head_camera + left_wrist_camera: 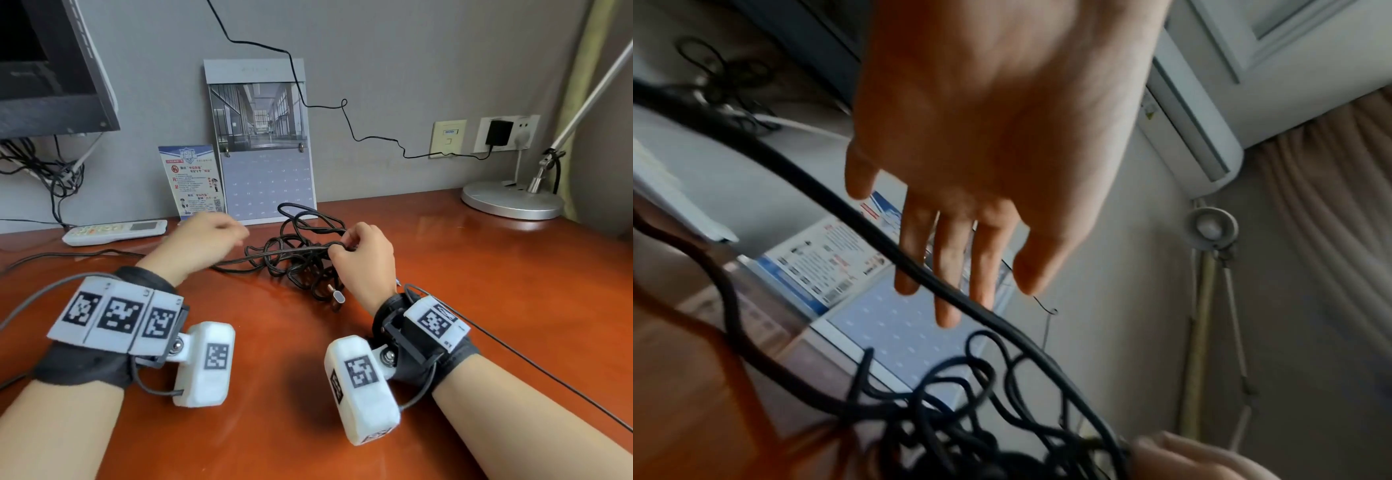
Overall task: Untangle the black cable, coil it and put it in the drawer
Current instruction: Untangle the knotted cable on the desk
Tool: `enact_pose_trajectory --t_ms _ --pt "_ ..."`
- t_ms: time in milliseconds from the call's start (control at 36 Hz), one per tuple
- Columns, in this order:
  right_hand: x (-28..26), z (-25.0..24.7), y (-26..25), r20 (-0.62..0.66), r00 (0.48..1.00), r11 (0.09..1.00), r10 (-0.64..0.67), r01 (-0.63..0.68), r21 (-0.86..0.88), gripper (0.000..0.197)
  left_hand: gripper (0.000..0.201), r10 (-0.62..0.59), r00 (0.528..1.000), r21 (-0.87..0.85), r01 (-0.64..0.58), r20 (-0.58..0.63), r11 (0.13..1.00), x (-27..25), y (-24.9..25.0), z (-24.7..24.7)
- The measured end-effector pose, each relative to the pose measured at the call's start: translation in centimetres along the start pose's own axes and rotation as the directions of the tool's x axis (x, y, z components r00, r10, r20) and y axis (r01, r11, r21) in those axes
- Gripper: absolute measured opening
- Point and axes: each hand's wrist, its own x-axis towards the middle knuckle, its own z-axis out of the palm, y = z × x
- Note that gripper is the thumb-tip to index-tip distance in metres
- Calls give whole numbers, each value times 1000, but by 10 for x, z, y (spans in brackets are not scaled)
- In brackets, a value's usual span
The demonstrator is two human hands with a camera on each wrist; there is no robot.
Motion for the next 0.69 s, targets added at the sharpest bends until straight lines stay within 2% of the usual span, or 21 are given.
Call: enact_pose_trajectory --t_ms 167,250,306,389,500,694 --pt "-1 2 0 5 1000 1000 -3 3 7 16 15 136 957 40 -151 257 988 -11 22 22" --pt "-1 2 0 6 1000 1000 -3 2 8 13 16 133 927 59 -164 350 985 -14 28 30" --pt "-1 1 0 9 1000 1000 -9 9 7 12 16 120 922 53 -150 367 987 -15 29 34" --pt "-1 1 -1 13 1000 1000 -14 14 5 10 15 132 932 45 -156 337 987 -16 28 35" --pt "-2 0 -1 16 1000 1000 2 -2 -19 6 29 118 969 53 -132 217 990 -16 27 30" --pt "-1 0 -4 30 999 998 -17 19 -67 10 28 -12 997 113 4 77 994 -11 28 9"
